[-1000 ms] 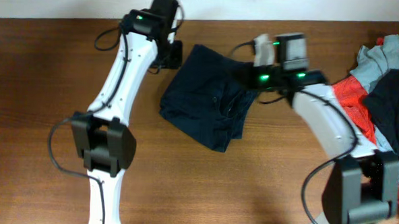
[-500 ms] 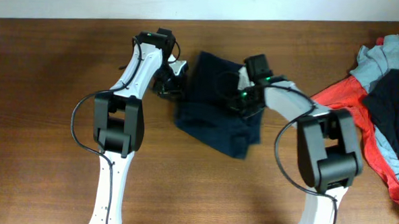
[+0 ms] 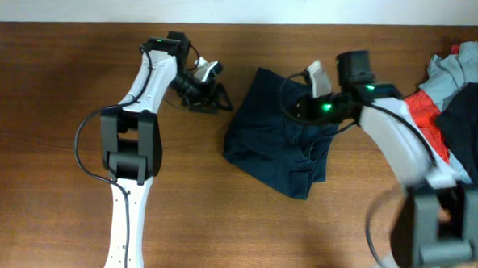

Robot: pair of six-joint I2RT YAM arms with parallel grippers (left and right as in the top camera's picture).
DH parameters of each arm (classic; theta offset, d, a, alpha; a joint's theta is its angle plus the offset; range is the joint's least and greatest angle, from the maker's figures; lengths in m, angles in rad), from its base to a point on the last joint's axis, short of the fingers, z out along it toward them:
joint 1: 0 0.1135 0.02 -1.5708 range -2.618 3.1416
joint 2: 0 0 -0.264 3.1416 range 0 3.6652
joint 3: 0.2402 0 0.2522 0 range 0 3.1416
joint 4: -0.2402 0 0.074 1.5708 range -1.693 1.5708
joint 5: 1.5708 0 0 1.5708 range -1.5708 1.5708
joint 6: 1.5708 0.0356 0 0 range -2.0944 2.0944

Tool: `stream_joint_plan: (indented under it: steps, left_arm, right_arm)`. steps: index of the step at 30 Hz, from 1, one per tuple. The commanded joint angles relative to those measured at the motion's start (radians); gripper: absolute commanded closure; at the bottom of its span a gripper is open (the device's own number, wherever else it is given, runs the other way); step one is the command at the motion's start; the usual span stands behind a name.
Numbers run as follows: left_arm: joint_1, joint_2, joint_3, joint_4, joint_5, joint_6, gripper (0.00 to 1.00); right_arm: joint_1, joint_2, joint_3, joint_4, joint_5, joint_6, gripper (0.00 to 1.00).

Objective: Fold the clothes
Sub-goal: 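Drag the folded navy shorts left with the left gripper and release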

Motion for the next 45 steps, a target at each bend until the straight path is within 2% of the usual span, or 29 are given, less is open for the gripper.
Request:
stream_joint_plan:
  steps: [1, 2, 3, 6, 9, 11, 12, 13, 14, 15, 17, 20, 22, 24, 30, 36, 40, 42, 45]
  left_arm:
    - [-0.042, 0.016, 0.002, 0.053, 0.104, 0.040, 0.20]
    - [-0.061, 0.020, 0.002, 0.078, 0.104, 0.039, 0.14]
    - [-0.066, 0.021, 0.002, 0.083, 0.103, 0.039, 0.14]
    - [-0.123, 0.039, 0.002, 0.117, 0.013, 0.006, 0.13]
    - [-0.168, 0.065, 0.002, 0.140, 0.002, 0.007, 0.13]
    - [-0.193, 0.083, 0.002, 0.150, 0.002, 0.011, 0.27]
    - [-0.203, 0.090, 0.002, 0.150, 0.001, 0.011, 0.58]
    - [-0.204, 0.090, 0.002, 0.147, 0.001, 0.011, 0.82]
    - [-0.204, 0.091, 0.002, 0.146, 0.000, 0.009, 0.99]
    - [-0.198, 0.090, 0.002, 0.145, -0.012, -0.025, 0.99]
    - [-0.173, 0.089, 0.002, 0.129, -0.130, -0.207, 0.99]
    - [-0.085, 0.089, 0.002, 0.027, -0.303, -0.457, 0.99]
    - [-0.014, 0.089, 0.002, -0.020, -0.332, -0.556, 0.99]
    - [0.076, 0.089, 0.002, -0.042, -0.332, -0.600, 0.99]
    - [0.323, 0.089, 0.002, -0.128, -0.359, -0.627, 0.99]
    - [0.542, 0.089, 0.002, -0.262, -0.530, -0.682, 0.99]
    - [0.686, 0.089, 0.002, -0.296, -0.557, -0.717, 0.99]
    - [0.735, 0.089, 0.002, -0.307, -0.543, -0.710, 0.99]
    - [0.793, 0.085, 0.002, -0.312, -0.546, -0.595, 0.99]
  right_arm:
    - [0.004, -0.185, 0.004, -0.002, 0.072, -0.050, 0.73]
    - [0.004, -0.239, 0.004, -0.003, 0.093, -0.050, 0.69]
    - [0.004, -0.251, 0.004, -0.003, 0.094, -0.050, 0.68]
    - [0.004, -0.324, 0.004, -0.007, 0.093, -0.050, 0.66]
    - [0.004, -0.340, 0.004, -0.026, 0.093, -0.050, 0.66]
    - [0.005, -0.339, 0.004, -0.042, 0.093, -0.050, 0.66]
    - [0.004, -0.339, 0.004, -0.051, 0.093, -0.050, 0.66]
    - [0.004, -0.339, 0.004, -0.053, 0.093, -0.050, 0.66]
    - [0.004, -0.339, 0.004, -0.055, 0.093, -0.050, 0.66]
    - [0.004, -0.339, 0.004, -0.059, 0.093, -0.050, 0.66]
    - [0.004, -0.339, 0.004, -0.066, 0.094, -0.050, 0.66]
    - [0.004, -0.339, 0.004, -0.086, 0.100, -0.049, 0.66]
    - [0.004, -0.339, 0.004, -0.105, 0.118, -0.049, 0.66]
    - [0.004, -0.339, 0.004, -0.119, 0.119, -0.049, 0.66]
    - [0.004, -0.339, 0.004, -0.122, 0.119, -0.046, 0.66]
    - [0.004, -0.339, 0.004, -0.122, 0.135, -0.046, 0.66]
    - [0.004, -0.339, 0.004, -0.122, 0.134, -0.046, 0.66]
    - [0.004, -0.339, 0.004, -0.122, 0.135, -0.046, 0.66]
    - [0.004, -0.339, 0.004, -0.118, 0.145, -0.046, 0.66]
